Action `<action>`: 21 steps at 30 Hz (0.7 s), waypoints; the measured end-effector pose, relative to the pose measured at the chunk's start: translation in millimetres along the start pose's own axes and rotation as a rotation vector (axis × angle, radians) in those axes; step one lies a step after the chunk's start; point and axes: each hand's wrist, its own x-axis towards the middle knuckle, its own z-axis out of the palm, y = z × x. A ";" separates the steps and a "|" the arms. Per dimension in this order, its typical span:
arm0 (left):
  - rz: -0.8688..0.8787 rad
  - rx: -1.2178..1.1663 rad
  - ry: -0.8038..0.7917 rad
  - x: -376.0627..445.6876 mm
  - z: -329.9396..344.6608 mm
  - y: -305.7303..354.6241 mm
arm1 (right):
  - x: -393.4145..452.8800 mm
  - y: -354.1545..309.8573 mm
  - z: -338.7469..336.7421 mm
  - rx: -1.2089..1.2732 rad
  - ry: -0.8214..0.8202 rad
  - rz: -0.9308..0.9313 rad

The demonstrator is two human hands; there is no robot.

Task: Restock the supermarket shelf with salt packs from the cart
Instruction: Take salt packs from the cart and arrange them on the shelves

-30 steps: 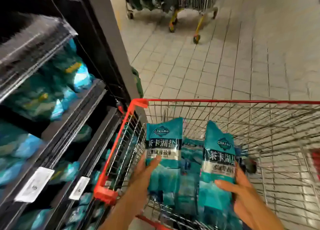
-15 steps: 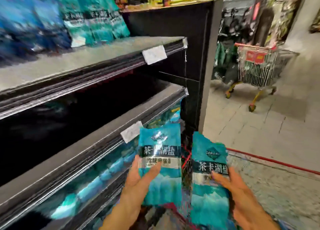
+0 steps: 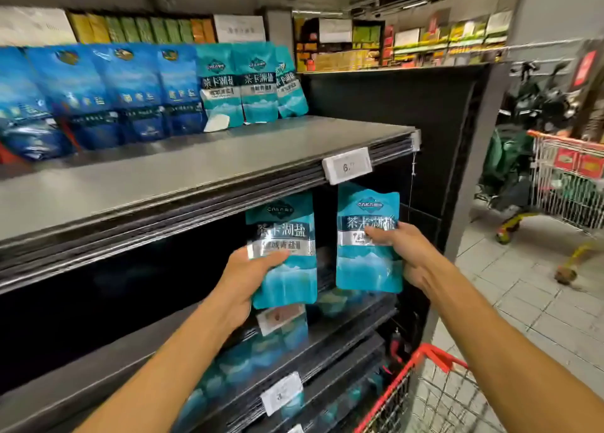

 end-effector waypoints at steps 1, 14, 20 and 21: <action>-0.033 -0.002 0.018 14.6 5.7 3.9 | 20.7 -6.9 -2.0 -0.015 -0.003 -0.007; 0.240 -0.016 -0.058 154.1 89.3 -10.2 | 175.8 -25.9 -39.5 -0.264 -0.131 -0.221; 0.271 0.020 -0.288 181.4 110.5 -16.3 | 168.5 -0.5 -53.9 -0.493 -0.173 -0.261; 0.279 0.032 -0.317 184.6 115.3 -17.2 | 167.4 3.8 -54.2 -0.505 -0.157 -0.280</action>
